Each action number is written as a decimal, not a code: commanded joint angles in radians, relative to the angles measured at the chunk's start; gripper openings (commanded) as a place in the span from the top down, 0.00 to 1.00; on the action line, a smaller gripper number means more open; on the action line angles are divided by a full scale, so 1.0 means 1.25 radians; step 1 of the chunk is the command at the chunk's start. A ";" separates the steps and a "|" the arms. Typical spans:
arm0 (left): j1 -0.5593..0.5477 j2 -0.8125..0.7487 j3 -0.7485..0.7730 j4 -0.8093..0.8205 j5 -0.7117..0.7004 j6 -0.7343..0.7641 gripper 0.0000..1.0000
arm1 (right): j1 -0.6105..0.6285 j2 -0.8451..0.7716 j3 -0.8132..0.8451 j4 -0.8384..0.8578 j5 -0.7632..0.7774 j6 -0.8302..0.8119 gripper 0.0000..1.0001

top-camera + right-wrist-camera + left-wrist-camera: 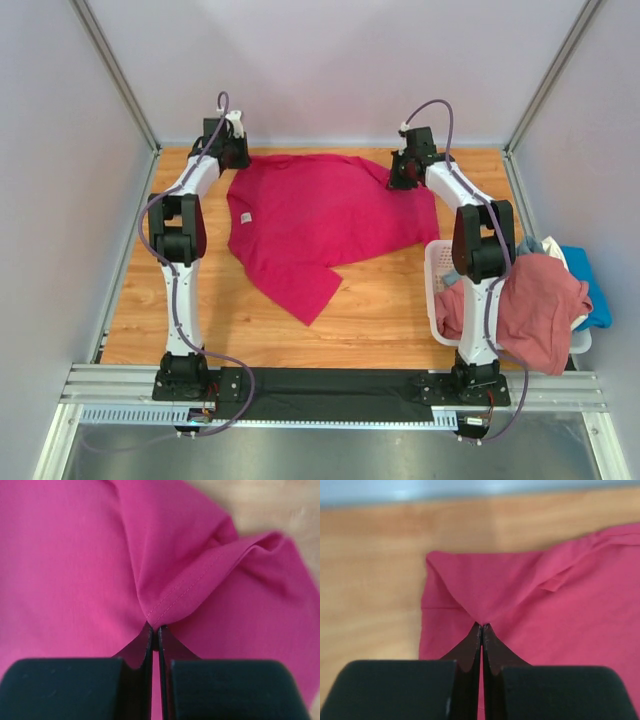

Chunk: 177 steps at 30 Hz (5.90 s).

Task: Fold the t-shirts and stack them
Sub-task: Flatten the tshirt out

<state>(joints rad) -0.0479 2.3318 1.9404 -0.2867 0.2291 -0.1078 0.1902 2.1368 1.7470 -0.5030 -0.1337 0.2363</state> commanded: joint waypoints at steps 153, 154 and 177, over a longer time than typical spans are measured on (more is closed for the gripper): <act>-0.175 -0.122 -0.082 -0.404 -0.334 0.049 0.46 | 0.272 -0.141 -0.186 -0.147 -0.054 0.190 0.58; -0.175 -0.112 -0.074 -0.406 -0.337 0.051 0.51 | 0.274 -0.139 -0.186 -0.146 -0.056 0.189 0.58; 0.005 -0.100 -0.023 -0.361 -0.615 0.075 0.98 | 0.275 -0.114 -0.165 -0.190 -0.087 0.158 0.60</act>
<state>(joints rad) -0.1223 2.2459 1.8526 -0.7567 -0.4595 -0.0196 0.5297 1.9938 1.5116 -0.7277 -0.2291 0.4507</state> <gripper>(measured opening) 0.012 0.398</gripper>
